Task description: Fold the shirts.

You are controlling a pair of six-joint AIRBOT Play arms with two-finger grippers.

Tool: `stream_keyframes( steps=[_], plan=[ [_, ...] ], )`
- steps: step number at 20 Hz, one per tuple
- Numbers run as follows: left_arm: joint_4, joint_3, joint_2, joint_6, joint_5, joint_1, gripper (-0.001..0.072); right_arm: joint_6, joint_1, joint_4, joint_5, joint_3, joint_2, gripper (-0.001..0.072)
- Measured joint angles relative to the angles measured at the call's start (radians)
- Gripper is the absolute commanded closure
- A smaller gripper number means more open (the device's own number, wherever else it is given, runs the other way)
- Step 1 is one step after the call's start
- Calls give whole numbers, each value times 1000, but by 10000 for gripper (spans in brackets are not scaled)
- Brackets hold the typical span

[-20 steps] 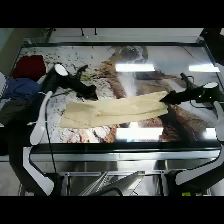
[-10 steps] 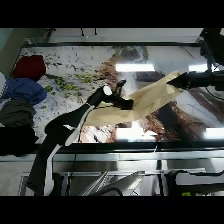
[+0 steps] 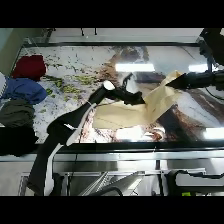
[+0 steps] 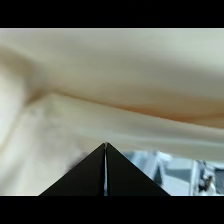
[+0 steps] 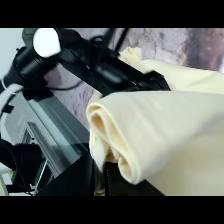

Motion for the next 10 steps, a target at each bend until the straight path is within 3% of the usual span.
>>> stream_keyframes(
  steps=[4, 9, 10],
  plan=[
    [-47, -16, 205, 40, -207, 212, 694, 12, 151, -10, -123, -30, -11, 692],
    [-64, -30, 396, 54, -367, 467, 694, 32, 477, -13, -402, -47, -87, 691],
    [-64, -31, 420, 55, -389, 503, 694, 36, 550, -15, -463, -49, -123, 626]
  ],
)
